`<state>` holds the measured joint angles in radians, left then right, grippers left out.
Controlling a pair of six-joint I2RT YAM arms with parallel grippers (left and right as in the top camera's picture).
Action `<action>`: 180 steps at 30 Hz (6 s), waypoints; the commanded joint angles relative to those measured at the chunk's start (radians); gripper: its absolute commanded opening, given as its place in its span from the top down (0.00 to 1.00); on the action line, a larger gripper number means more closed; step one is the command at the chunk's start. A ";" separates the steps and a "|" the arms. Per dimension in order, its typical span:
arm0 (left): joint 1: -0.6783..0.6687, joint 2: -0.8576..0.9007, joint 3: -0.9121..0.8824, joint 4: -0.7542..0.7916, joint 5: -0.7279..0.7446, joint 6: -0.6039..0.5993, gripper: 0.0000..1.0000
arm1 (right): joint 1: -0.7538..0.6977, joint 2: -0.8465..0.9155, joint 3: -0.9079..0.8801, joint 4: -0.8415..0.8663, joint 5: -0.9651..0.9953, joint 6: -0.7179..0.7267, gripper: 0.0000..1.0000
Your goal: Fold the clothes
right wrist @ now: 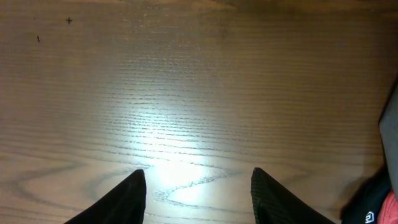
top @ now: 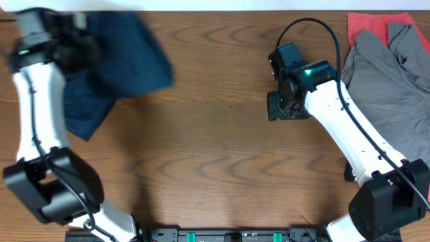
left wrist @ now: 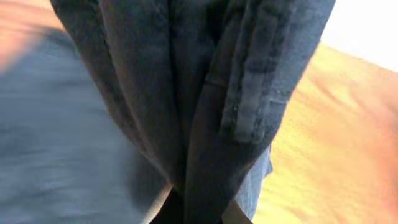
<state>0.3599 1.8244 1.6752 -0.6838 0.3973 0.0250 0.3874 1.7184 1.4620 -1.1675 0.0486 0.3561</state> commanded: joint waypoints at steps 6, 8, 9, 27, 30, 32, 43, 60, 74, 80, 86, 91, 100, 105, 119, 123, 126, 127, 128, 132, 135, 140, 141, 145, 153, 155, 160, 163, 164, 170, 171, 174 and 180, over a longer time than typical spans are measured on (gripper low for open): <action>0.196 0.074 0.000 0.011 -0.200 -0.240 0.94 | -0.021 -0.018 0.017 -0.003 0.007 0.010 0.47; 0.223 0.100 -0.011 0.002 -0.201 -0.253 0.94 | -0.021 -0.018 0.017 -0.003 0.006 0.010 0.48; 0.235 0.113 -0.017 -0.003 -0.201 -0.257 0.94 | -0.021 -0.018 0.017 -0.003 0.006 0.010 0.47; 0.336 0.135 -0.024 -0.126 -0.204 -0.345 0.02 | -0.021 -0.018 0.017 -0.004 0.007 0.010 0.47; 0.330 0.084 -0.024 -0.106 -0.196 -0.344 0.02 | -0.022 -0.018 0.017 0.000 0.008 0.010 0.47; 0.319 0.046 -0.024 -0.088 -0.157 -0.333 0.02 | -0.023 -0.018 0.017 0.010 0.007 0.015 0.46; -0.051 -0.040 -0.024 -0.120 -0.026 -0.171 0.02 | -0.106 -0.018 0.017 0.139 -0.086 0.227 0.01; -0.522 -0.024 -0.024 -0.696 -0.278 -0.076 0.02 | -0.475 -0.018 0.017 -0.119 -0.270 0.029 0.01; -0.496 -0.275 -0.089 -0.940 -0.275 -0.132 0.02 | -0.388 -0.243 -0.085 -0.310 -0.196 -0.095 0.01; -0.496 -0.677 -0.283 -0.676 -0.279 -0.134 0.02 | -0.291 -0.665 -0.311 -0.012 -0.090 -0.017 0.01; -0.496 -1.137 -0.528 -0.312 -0.351 -0.130 0.02 | -0.234 -1.123 -0.526 0.251 0.129 0.040 0.01; -0.496 -1.364 -0.590 -0.275 -0.357 -0.131 0.02 | -0.235 -1.336 -0.577 0.229 0.162 0.039 0.01; -0.496 -1.478 -0.590 -0.310 -0.357 -0.131 0.02 | -0.235 -1.424 -0.577 0.096 0.106 0.048 0.01; -0.496 -1.478 -0.590 -0.310 -0.357 -0.131 0.02 | -0.235 -1.424 -0.577 0.047 0.090 0.048 0.01; -0.496 -1.478 -0.590 -0.310 -0.357 -0.131 0.02 | -0.235 -1.424 -0.577 -0.085 0.090 0.049 0.01; -0.496 -1.478 -0.590 -0.310 -0.357 -0.131 0.02 | -0.235 -1.424 -0.577 -0.085 0.096 0.047 0.01; -0.496 -1.478 -0.590 -0.310 -0.357 -0.131 0.02 | -0.235 -1.424 -0.577 -0.082 0.125 0.045 0.01; -0.496 -1.478 -0.590 -0.310 -0.357 -0.131 0.02 | -0.235 -1.426 -0.581 -0.070 0.127 0.033 0.01; -0.496 -1.478 -0.590 -0.310 -0.357 -0.131 0.02 | -0.238 -1.435 -0.588 -0.051 0.124 0.003 0.01; -0.496 -1.478 -0.590 -0.310 -0.357 -0.131 0.02 | -0.241 -1.474 -0.616 0.024 0.084 -0.159 0.01; -0.496 -1.478 -0.590 -0.310 -0.357 -0.131 0.02 | -0.247 -1.516 -0.659 0.079 0.042 -0.248 0.01; -0.496 -1.478 -0.590 -0.310 -0.357 -0.131 0.02 | -0.243 -1.632 -0.789 0.220 0.021 -0.287 0.01; -0.496 -1.478 -0.590 -0.310 -0.357 -0.131 0.02 | -0.241 -1.656 -0.816 0.250 0.021 -0.287 0.01; -0.496 -1.478 -0.590 -0.310 -0.357 -0.131 0.02 | -0.242 -1.711 -0.916 0.377 0.018 -0.287 0.01; -0.496 -1.478 -0.590 -0.310 -0.357 -0.131 0.02 | -0.242 -1.713 -1.072 0.694 0.014 -0.354 0.01; -0.496 -1.478 -0.590 -0.310 -0.357 -0.131 0.02 | -0.242 -1.713 -1.144 0.802 0.014 -0.370 0.01; -0.496 -1.478 -0.590 -0.310 -0.357 -0.131 0.02 | -0.242 -1.714 -1.290 1.012 0.014 -0.372 0.01; -0.496 -1.478 -0.590 -0.310 -0.357 -0.131 0.02 | -0.242 -1.714 -1.373 1.157 0.014 -0.372 0.01; -0.496 -1.478 -0.590 -0.310 -0.357 -0.131 0.02 | -0.242 -1.714 -1.402 1.204 0.014 -0.372 0.01; -0.496 -1.478 -0.590 -0.310 -0.357 -0.131 0.02 | -0.242 -1.714 -1.456 1.187 0.019 -0.372 0.01; -0.496 -1.478 -0.590 -0.310 -0.357 -0.131 0.02 | -0.242 -1.714 -1.456 1.147 0.017 -0.372 0.01; -0.496 -1.478 -0.590 -0.310 -0.357 -0.131 0.02 | -0.242 -1.713 -1.456 1.099 0.006 -0.372 0.01; -0.496 -1.478 -0.590 -0.310 -0.357 -0.131 0.02 | -0.242 -1.712 -1.456 1.098 0.007 -0.372 0.01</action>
<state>-0.1383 0.3489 1.0874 -0.9947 0.0483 -0.1017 0.1436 0.0120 0.0067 -0.0647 0.0620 -0.0051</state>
